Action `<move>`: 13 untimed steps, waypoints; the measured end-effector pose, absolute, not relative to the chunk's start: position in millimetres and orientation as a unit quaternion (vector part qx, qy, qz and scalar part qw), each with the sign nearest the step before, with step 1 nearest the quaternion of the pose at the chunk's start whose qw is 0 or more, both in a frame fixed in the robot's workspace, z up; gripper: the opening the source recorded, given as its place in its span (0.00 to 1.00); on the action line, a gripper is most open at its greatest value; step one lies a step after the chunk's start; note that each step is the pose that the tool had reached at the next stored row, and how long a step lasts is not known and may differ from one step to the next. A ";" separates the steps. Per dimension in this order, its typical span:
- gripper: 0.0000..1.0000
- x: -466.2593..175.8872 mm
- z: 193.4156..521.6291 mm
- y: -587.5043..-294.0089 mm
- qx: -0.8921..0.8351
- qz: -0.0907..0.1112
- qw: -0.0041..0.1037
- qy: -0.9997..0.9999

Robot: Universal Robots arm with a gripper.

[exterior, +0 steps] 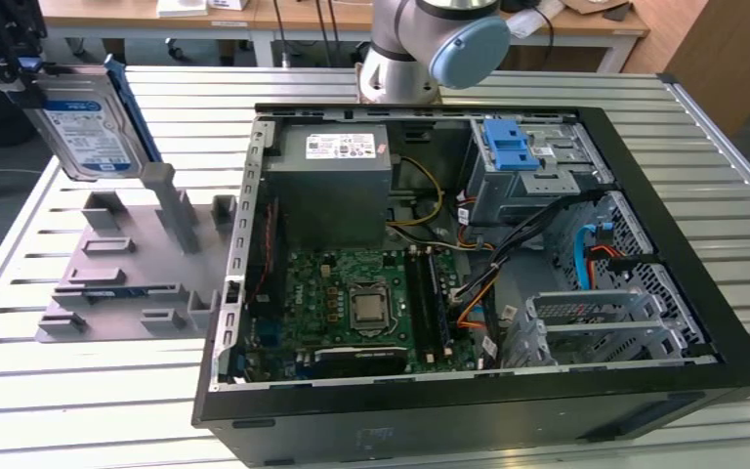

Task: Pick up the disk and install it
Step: 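Pick up the disk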

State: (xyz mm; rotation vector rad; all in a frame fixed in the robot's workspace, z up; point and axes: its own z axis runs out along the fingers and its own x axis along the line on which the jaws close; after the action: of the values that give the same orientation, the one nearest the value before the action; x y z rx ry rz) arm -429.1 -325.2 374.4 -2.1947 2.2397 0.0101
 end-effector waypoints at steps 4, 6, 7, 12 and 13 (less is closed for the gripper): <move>0.36 -429.1 377.4 -325.2 -0.700 0.003 0.003 0.714; 0.36 -429.1 377.4 -325.2 -0.700 0.003 0.003 0.714; 0.36 -429.2 377.6 -325.2 -0.700 0.003 0.003 0.714; 0.36 -429.1 378.7 -325.2 -0.700 0.003 0.003 0.714; 0.36 -429.1 378.7 -325.2 -0.700 0.003 0.003 0.714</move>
State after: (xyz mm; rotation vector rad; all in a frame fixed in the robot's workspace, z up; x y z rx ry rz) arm -429.1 -325.2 378.7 -2.1947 2.2397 0.0101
